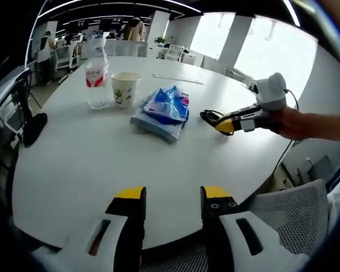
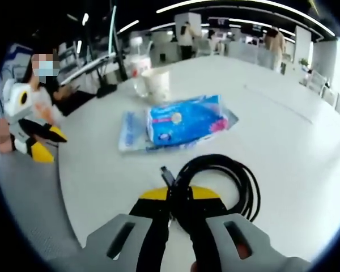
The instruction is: Arrange the tabletop items into an orderly group along one side of the table until the central work area is clear of visible clutter.
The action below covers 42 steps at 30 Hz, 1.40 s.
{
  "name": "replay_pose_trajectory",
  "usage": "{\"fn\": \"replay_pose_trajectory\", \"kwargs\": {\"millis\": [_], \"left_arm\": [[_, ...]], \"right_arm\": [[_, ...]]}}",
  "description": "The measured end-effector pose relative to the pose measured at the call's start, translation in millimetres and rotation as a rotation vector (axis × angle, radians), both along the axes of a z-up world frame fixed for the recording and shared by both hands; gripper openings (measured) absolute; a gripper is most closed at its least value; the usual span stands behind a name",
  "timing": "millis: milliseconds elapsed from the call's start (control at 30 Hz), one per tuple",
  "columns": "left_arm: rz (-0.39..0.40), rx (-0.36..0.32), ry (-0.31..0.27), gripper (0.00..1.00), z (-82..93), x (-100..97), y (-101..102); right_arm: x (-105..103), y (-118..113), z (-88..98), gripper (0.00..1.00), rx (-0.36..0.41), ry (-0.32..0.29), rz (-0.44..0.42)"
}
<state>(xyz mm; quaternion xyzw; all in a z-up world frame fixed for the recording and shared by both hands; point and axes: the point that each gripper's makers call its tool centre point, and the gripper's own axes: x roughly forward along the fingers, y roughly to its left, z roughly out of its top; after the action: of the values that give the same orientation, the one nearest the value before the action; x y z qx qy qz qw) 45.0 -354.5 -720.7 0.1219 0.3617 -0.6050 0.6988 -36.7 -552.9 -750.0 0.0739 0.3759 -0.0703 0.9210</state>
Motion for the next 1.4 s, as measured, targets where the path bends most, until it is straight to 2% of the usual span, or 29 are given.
{"fn": "replay_pose_trajectory", "kwargs": {"millis": [500, 1200, 1400], "left_arm": [[0.006, 0.001, 0.002, 0.37, -0.7, 0.8, 0.6], [0.011, 0.004, 0.004, 0.37, -1.1, 1.4, 1.1], [0.006, 0.009, 0.004, 0.37, -2.2, 0.4, 0.9]], "right_arm": [[-29.8, -1.9, -4.1, 0.10, 0.018, 0.011, -0.064], [-32.3, 7.9, -14.8, 0.13, 0.068, 0.020, -0.064], [-31.6, 7.9, -7.5, 0.15, 0.069, 0.004, -0.058]]}}
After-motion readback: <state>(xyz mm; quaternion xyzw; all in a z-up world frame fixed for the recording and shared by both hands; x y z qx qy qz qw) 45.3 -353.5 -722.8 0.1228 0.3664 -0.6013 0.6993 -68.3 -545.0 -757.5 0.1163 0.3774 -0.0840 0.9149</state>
